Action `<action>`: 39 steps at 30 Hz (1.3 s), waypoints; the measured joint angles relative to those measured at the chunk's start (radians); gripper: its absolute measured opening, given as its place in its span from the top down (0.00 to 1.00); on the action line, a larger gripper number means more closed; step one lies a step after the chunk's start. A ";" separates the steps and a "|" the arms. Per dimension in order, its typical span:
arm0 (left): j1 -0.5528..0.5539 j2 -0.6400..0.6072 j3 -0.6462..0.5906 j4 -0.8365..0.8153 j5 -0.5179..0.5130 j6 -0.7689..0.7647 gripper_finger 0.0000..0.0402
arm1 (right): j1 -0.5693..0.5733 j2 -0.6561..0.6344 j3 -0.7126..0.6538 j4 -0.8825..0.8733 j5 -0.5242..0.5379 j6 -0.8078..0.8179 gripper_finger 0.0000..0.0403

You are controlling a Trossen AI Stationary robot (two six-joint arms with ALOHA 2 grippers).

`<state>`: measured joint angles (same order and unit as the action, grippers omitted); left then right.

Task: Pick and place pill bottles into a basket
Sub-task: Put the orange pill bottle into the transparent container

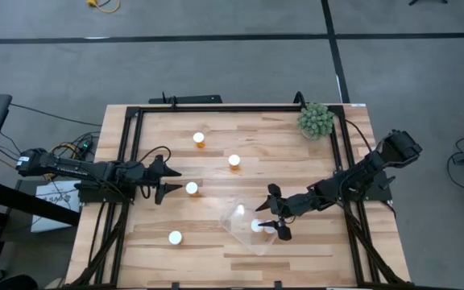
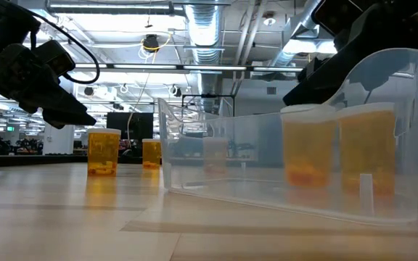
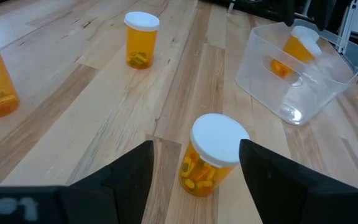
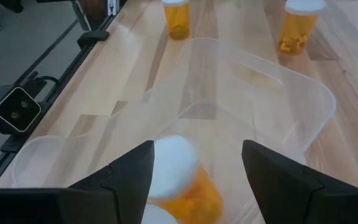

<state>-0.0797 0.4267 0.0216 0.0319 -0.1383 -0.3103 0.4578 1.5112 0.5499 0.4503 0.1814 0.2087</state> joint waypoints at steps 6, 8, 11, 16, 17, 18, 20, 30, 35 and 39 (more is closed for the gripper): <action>0.000 0.000 0.000 0.000 0.000 0.000 0.44 | -0.002 0.000 0.000 0.012 0.000 -0.019 0.40; 0.000 0.000 0.000 0.000 0.000 0.000 0.44 | -0.002 0.000 0.000 0.024 0.000 -0.034 0.40; 0.000 0.000 0.000 0.000 0.000 0.000 0.44 | -0.008 0.000 0.000 0.045 0.000 -0.044 0.40; 0.000 0.000 0.000 0.000 0.000 0.000 0.44 | -0.040 0.000 0.015 0.059 -0.003 -0.082 0.40; 0.000 0.000 0.000 0.000 0.000 0.000 0.44 | -0.053 0.000 0.022 0.059 -0.003 -0.094 0.40; 0.000 0.000 0.000 0.000 0.000 0.000 0.44 | -0.068 0.000 0.030 0.059 -0.003 -0.105 0.40; 0.000 0.000 0.000 0.000 0.000 0.000 0.44 | -0.103 0.000 0.043 0.059 -0.014 -0.120 0.40; 0.000 0.000 0.000 0.000 0.000 0.000 0.44 | -0.350 0.000 0.084 0.051 -0.056 -0.140 0.40; 0.000 0.000 0.000 0.000 0.000 0.000 0.44 | -0.488 0.000 0.086 0.020 -0.155 -0.139 0.40; 0.000 0.000 0.000 0.000 0.000 0.000 0.44 | -0.541 0.000 0.086 -0.002 -0.182 -0.140 0.40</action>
<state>-0.0798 0.4270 0.0216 0.0319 -0.1383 -0.3103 -0.0837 1.5108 0.6357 0.4484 -0.0007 0.0690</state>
